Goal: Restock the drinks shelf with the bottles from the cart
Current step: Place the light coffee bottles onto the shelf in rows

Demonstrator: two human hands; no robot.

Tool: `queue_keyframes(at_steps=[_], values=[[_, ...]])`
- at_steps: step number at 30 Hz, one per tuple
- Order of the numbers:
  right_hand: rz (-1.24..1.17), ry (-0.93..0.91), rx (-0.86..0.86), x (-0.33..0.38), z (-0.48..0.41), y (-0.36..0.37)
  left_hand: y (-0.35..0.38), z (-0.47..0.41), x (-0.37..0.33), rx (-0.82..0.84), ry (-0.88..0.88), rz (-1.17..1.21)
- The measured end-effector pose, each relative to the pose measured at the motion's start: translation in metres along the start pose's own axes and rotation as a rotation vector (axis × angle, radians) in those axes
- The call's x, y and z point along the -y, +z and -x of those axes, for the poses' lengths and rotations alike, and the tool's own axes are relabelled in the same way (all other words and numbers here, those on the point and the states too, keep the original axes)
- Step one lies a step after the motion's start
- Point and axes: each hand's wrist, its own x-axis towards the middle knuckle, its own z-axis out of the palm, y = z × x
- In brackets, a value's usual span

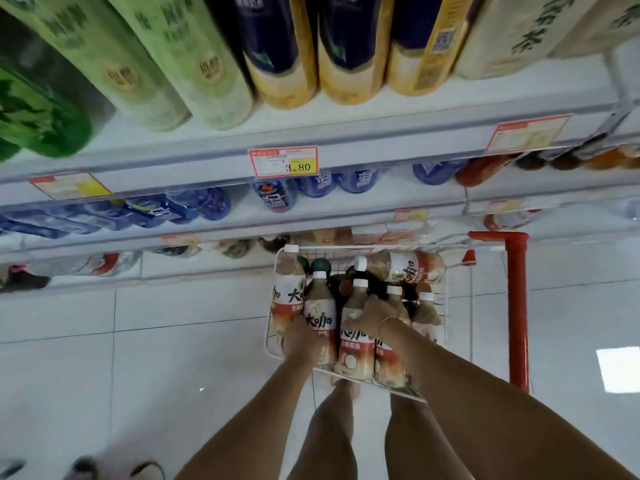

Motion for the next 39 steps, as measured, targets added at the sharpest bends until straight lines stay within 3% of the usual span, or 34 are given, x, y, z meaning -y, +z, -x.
queue_keyframes(at_steps=[5, 12, 17, 20, 24, 34, 39], values=[[-0.069, -0.018, -0.089, -0.002, -0.001, 0.004, 0.001, -0.006, 0.002, 0.029, -0.041, -0.006], [-0.271, -0.275, -0.284, -0.032, 0.027, -0.003, 0.007, -0.002, -0.004, 0.003, -0.137, 0.068], [-0.210, -0.455, -0.427, -0.027, 0.042, -0.039, 0.023, 0.005, -0.019, -0.074, -0.243, 0.248], [-0.163, -0.471, -0.487, -0.022, 0.048, -0.064, 0.022, 0.003, -0.021, -0.081, -0.259, 0.032], [-0.153, -0.475, -0.504, -0.029, 0.047, -0.081, 0.027, 0.005, -0.023, -0.080, -0.245, -0.070], [-0.249, -0.578, -0.503, -0.057, 0.068, -0.092, 0.029, 0.021, -0.025, -0.094, -0.258, 0.164], [-0.174, -0.689, -0.475, -0.057, 0.108, -0.115, 0.012, 0.060, -0.053, -0.147, -0.060, 0.283]])
